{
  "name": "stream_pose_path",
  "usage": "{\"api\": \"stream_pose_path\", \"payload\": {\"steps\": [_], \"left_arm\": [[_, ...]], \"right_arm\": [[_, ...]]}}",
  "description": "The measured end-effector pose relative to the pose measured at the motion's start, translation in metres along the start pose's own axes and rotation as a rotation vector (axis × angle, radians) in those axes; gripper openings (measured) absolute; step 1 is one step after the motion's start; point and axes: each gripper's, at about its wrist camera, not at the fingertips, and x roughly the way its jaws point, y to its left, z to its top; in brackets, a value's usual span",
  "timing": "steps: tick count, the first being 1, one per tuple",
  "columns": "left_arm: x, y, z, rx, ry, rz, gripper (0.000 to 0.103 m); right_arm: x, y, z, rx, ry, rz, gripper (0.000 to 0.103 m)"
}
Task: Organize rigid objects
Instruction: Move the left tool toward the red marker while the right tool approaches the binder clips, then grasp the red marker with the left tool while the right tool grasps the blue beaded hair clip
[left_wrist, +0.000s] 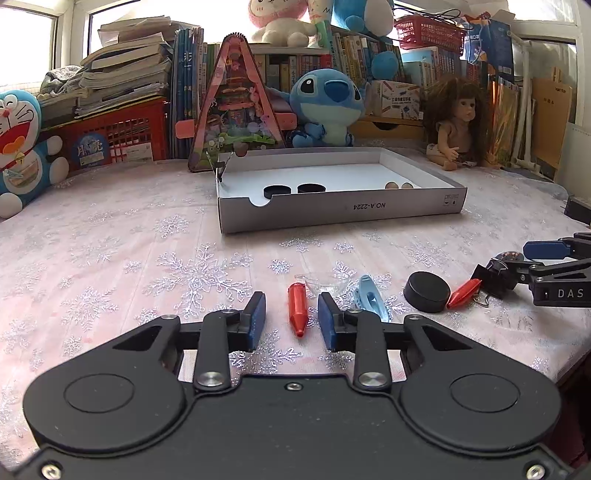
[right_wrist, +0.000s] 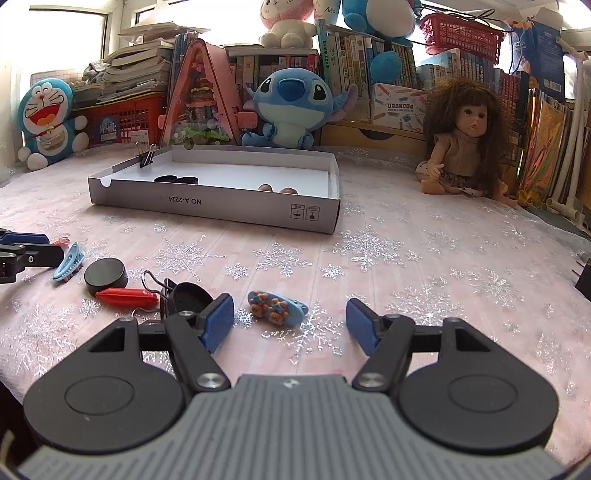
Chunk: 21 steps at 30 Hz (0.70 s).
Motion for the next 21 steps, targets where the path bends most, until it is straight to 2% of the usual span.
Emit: {"api": "stream_pose_path", "payload": {"steps": [1,2,3,5,6,11,14,19,20,21], "left_arm": [[0.0,0.0,0.001,-0.006,-0.002,0.004,0.023],[-0.001,0.002,0.002,-0.016,-0.01,0.016,0.012],[-0.002,0.005,0.004,-0.032,-0.019,0.028,0.009],[-0.003,0.011,0.008,-0.058,-0.032,0.038,0.009],[-0.002,0.014,0.01,-0.061,-0.029,0.037,0.009],[0.002,0.015,0.009,-0.054,-0.004,0.031,0.009],[0.004,0.011,0.005,-0.046,0.01,0.022,0.013],[0.008,0.007,0.003,-0.029,0.012,0.03,0.018],[0.009,0.007,0.003,-0.031,0.01,0.03,0.019],[0.01,0.007,0.004,-0.031,0.009,0.03,0.019]], "right_arm": [[0.0,0.0,0.001,-0.003,-0.001,0.0,0.078],[0.0,-0.001,0.001,-0.007,-0.004,-0.004,0.075],[0.0,-0.003,0.002,-0.01,-0.008,-0.015,0.065],[0.0,-0.012,0.005,0.016,0.006,-0.014,0.051],[0.0,-0.015,0.006,0.033,0.011,-0.007,0.05],[0.001,-0.011,0.005,-0.005,0.02,0.004,0.048],[0.001,-0.006,0.002,-0.04,0.002,-0.023,0.059],[0.0,-0.008,0.0,-0.046,-0.007,-0.034,0.06],[-0.001,-0.008,0.0,-0.042,-0.004,-0.025,0.052],[-0.002,-0.008,0.0,-0.033,0.001,-0.01,0.036]]}}
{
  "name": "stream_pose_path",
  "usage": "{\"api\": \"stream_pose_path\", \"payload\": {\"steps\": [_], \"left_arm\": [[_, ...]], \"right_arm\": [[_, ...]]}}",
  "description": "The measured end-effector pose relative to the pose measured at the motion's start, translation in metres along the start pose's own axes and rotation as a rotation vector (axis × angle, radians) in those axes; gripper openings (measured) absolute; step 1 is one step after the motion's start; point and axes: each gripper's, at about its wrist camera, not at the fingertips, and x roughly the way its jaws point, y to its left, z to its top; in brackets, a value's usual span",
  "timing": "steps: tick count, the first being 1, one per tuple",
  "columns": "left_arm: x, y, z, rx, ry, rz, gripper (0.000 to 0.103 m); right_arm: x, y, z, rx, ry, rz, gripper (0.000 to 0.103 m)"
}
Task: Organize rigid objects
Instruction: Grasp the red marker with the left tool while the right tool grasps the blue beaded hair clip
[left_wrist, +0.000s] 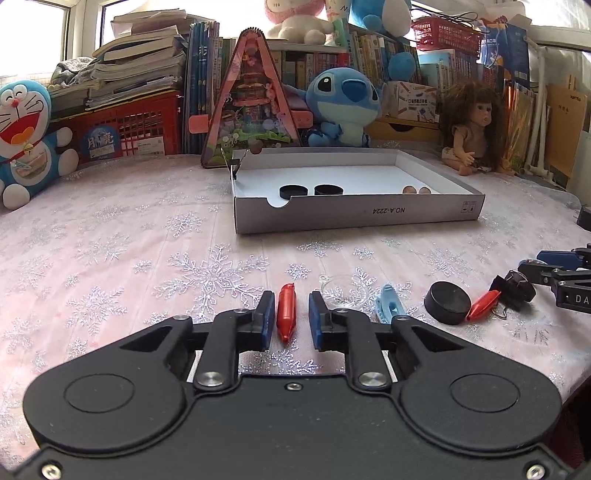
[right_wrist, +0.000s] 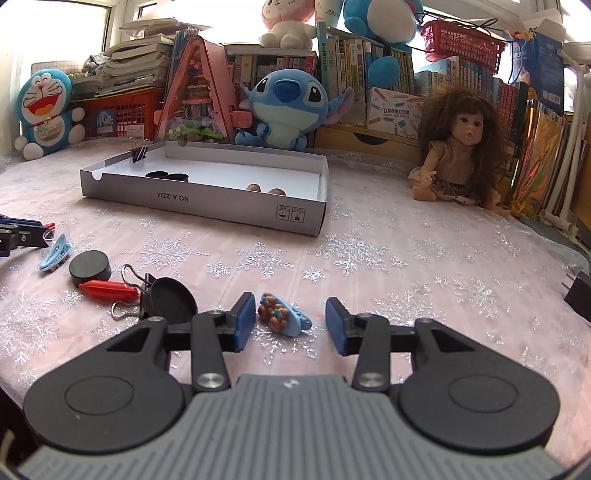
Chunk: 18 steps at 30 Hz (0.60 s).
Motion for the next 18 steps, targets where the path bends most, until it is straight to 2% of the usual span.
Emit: {"api": "stream_pose_path", "payload": {"steps": [1,2,6,18], "left_arm": [[0.0,0.0,0.0,-0.001,0.001,-0.003,0.018],[0.0,0.0,0.001,-0.006,0.002,-0.013,0.009],[-0.002,0.0,0.003,-0.031,-0.002,-0.034,0.009],[-0.006,0.007,0.027,-0.061,-0.026,-0.002,0.009]], "right_arm": [[-0.001,0.001,0.0,0.009,0.005,0.015,0.036],[-0.002,0.003,0.001,0.011,0.007,0.022,0.035],[-0.008,0.01,0.005,0.004,-0.007,0.057,0.035],[0.0,-0.003,0.025,0.095,-0.017,0.021,0.035]]}}
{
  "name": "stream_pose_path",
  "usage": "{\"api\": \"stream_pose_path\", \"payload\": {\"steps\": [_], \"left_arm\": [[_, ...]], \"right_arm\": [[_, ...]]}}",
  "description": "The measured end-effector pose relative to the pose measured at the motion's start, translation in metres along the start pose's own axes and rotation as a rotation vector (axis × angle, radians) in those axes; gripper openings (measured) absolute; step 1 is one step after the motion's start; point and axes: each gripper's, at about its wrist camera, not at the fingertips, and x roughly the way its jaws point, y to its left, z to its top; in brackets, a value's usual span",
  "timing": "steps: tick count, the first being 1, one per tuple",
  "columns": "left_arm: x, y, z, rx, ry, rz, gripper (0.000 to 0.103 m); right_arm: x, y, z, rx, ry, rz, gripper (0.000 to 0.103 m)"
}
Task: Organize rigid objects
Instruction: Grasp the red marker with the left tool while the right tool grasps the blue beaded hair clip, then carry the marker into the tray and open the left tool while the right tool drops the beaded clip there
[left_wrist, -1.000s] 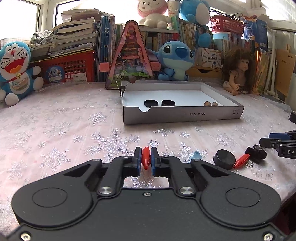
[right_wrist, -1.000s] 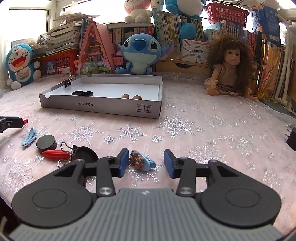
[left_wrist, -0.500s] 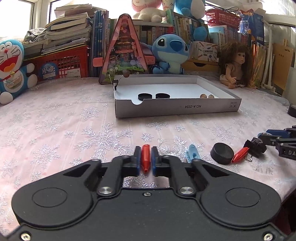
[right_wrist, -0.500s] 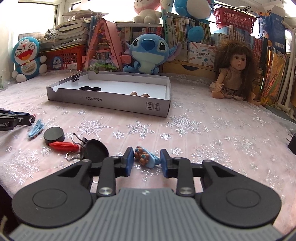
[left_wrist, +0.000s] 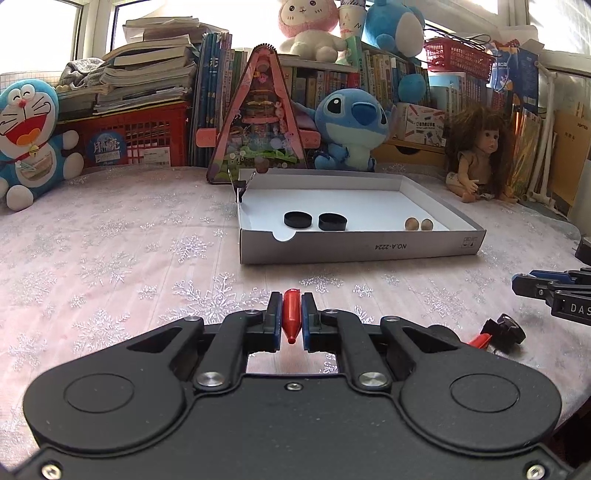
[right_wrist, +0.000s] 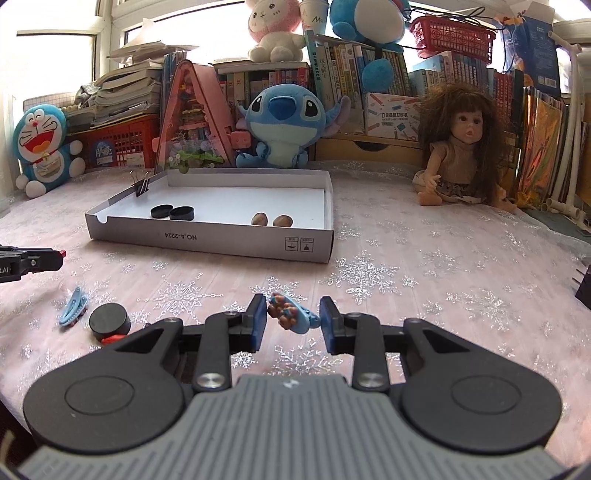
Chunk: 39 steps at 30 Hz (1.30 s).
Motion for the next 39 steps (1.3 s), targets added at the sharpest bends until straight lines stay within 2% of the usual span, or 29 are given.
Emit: {"api": "stream_pose_path", "payload": {"steps": [9,20,30,39], "left_arm": [[0.007,0.0,0.024,0.0,-0.026,-0.006,0.009],[0.035,0.007,0.068,-0.023,-0.061,-0.001,0.009],[0.093,0.013,0.103,-0.045,0.011,-0.001,0.009],[0.139,0.017,0.102,-0.048,0.079,0.024,0.009]], "right_arm": [[0.01,-0.009,0.019,0.048,0.002,-0.021,0.036],[0.036,-0.028,0.054,0.175,0.028,0.028,0.036],[0.083,-0.042,0.104,0.301,0.114,0.076,0.036],[0.127,-0.041,0.116,0.373,0.206,0.046,0.036]]}}
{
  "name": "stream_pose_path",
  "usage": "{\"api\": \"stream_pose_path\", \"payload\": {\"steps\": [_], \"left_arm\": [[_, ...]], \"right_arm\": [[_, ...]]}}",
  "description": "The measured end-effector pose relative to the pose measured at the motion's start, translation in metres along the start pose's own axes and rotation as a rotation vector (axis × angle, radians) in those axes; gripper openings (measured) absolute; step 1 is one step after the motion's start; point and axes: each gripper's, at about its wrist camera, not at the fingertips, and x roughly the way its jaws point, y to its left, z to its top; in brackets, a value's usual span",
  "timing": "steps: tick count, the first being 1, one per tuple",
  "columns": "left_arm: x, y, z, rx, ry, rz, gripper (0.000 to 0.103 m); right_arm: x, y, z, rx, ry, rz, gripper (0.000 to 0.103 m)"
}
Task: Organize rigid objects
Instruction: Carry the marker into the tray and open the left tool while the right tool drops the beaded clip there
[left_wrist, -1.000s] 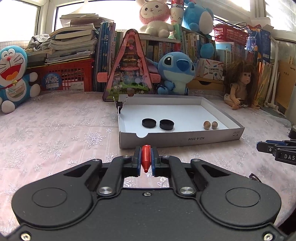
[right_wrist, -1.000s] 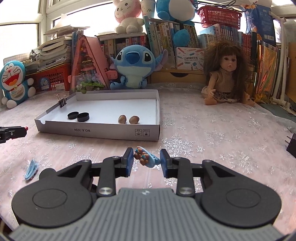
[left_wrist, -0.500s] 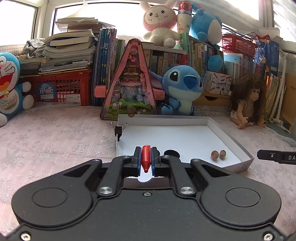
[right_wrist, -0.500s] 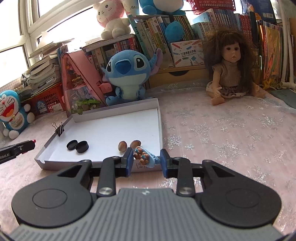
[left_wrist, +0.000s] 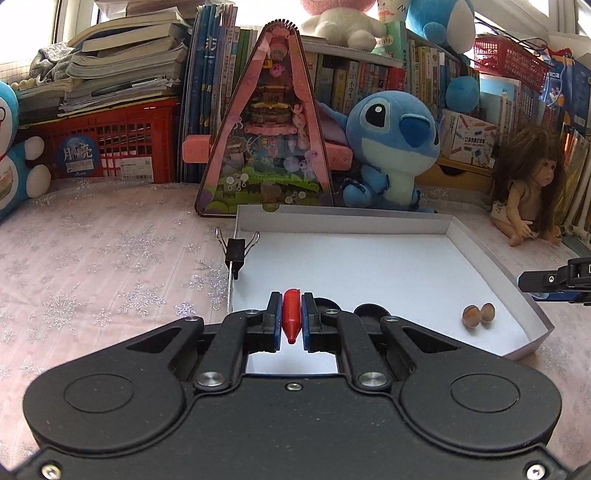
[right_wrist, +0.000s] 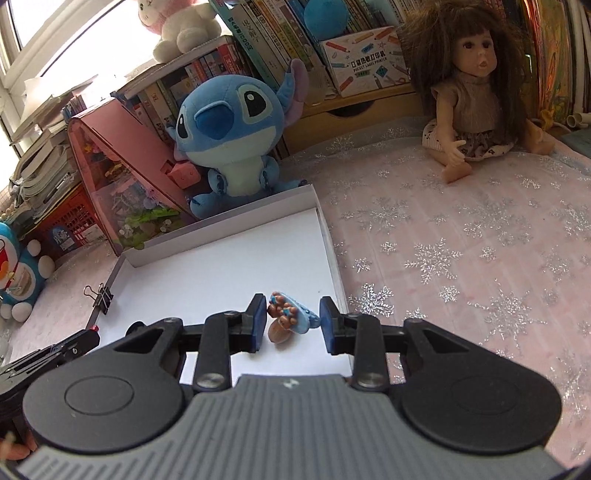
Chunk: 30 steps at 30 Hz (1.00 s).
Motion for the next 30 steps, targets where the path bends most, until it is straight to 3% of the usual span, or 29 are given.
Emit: {"api": "stream_pose_path", "payload": {"steps": [20,30], "left_arm": [[0.036,-0.006,-0.01,0.039,0.04,0.04,0.009],[0.039,-0.01,-0.009,0.057,0.036,0.038,0.014]], "right_arm": [[0.044,0.018,0.002,0.006,0.078,-0.175,0.036],[0.048,0.021,0.0,0.011,0.096,-0.182,0.039]]}}
